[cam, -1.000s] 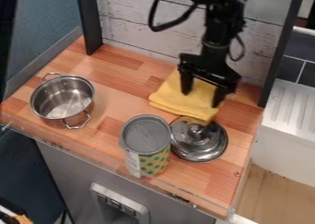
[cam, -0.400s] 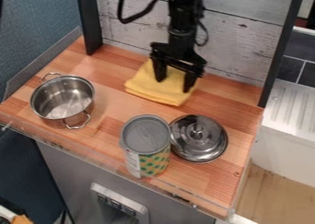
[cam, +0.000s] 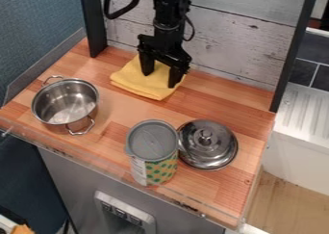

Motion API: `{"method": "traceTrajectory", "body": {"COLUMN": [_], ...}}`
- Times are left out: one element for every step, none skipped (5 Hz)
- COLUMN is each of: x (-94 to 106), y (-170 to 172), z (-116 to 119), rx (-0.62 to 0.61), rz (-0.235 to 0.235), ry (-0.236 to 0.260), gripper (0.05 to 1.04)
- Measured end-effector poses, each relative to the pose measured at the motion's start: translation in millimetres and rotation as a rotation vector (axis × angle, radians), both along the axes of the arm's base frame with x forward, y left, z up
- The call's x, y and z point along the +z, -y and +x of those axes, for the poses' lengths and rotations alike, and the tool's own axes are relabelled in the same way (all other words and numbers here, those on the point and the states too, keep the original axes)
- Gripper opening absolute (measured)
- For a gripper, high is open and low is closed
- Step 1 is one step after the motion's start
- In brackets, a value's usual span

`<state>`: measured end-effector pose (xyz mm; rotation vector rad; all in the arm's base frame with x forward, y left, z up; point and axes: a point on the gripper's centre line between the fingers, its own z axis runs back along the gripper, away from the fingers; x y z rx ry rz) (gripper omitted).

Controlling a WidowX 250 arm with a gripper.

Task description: Moved the yellow cloth at the upper left side of the table

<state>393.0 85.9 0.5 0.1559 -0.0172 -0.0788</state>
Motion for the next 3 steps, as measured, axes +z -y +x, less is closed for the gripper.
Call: {"method": "traceTrajectory", "body": {"x": [6.2,53.8,82.0], "y": [-4,-5,-13], "z": [-11,-7,-12], "rx": [0.018,0.02,0.032], "rz": [-0.062,-0.156,-0.217], "ry": [-0.038,0.012,0.025], "gripper": [1.0,1.0,1.0]}}
